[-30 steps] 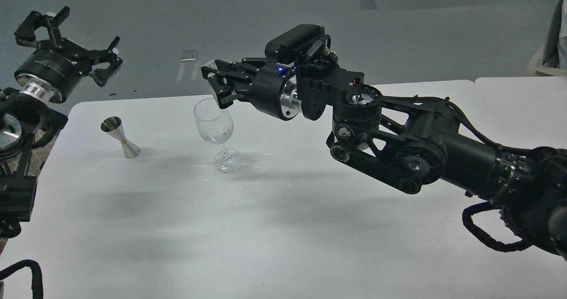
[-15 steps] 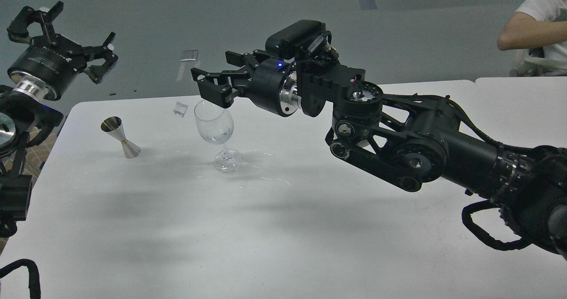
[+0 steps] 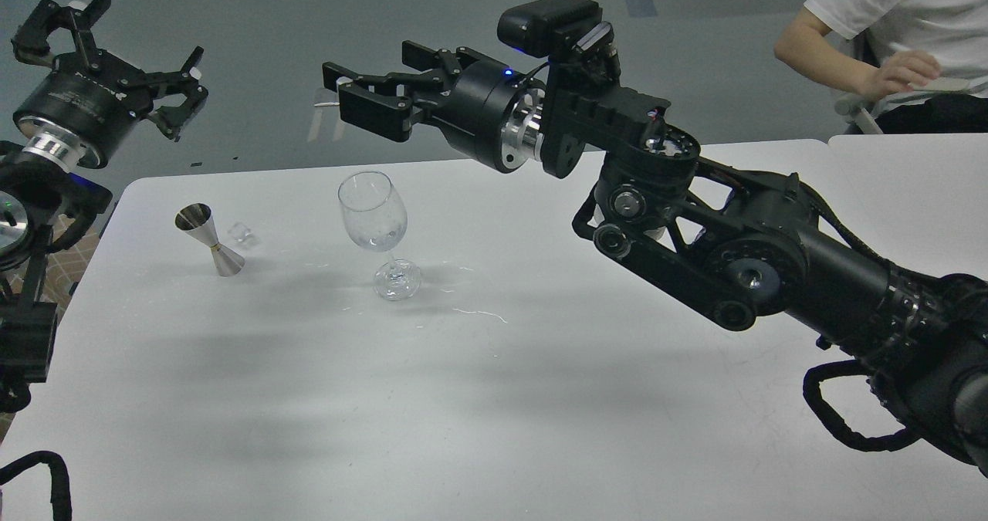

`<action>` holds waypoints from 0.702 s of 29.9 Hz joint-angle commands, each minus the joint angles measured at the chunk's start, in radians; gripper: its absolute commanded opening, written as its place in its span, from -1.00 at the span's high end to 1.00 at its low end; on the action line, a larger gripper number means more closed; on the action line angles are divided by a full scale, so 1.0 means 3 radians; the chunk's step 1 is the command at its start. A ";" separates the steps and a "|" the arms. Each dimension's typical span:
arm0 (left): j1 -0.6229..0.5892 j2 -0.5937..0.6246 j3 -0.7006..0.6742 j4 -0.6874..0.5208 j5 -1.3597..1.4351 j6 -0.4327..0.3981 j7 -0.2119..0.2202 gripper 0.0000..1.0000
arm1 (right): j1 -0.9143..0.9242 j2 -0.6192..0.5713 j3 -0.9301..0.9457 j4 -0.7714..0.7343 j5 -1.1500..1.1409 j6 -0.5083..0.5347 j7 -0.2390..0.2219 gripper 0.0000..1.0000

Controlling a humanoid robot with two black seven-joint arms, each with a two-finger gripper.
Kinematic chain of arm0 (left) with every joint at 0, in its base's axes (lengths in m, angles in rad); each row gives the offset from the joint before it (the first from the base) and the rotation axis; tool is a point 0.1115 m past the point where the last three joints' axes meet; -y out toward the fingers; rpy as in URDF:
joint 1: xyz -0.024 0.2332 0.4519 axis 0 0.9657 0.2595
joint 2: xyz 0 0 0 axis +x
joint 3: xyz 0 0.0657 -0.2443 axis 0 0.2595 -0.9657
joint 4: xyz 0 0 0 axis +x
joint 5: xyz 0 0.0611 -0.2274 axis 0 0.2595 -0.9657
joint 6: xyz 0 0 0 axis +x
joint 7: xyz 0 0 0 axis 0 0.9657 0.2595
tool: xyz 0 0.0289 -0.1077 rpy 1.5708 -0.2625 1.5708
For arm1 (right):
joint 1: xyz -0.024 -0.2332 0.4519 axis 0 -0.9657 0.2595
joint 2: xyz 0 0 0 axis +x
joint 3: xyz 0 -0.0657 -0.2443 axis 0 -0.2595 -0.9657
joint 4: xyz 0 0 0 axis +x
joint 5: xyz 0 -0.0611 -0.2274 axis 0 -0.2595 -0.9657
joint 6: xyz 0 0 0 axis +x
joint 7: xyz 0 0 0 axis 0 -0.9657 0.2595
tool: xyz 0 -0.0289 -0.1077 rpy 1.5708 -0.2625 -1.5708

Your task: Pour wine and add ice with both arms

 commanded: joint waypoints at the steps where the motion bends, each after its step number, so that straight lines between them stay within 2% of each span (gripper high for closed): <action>1: 0.0005 -0.0011 0.0011 -0.0001 0.0001 0.0001 -0.0002 -0.96 | -0.0217 0.0000 0.0350 0.0127 0.0024 -0.0015 0.0001 -1.00; 10: 0.0010 -0.0026 0.0057 0.0005 0.0006 0.0006 -0.0007 -0.96 | -0.0687 0.0000 0.1219 0.0219 0.0361 -0.0015 0.0006 -1.00; 21: 0.0108 -0.0006 0.0129 0.0005 0.0052 -0.0035 -0.0002 -0.96 | -0.0759 0.0000 0.2206 0.0061 0.1634 -0.0010 0.0006 -1.00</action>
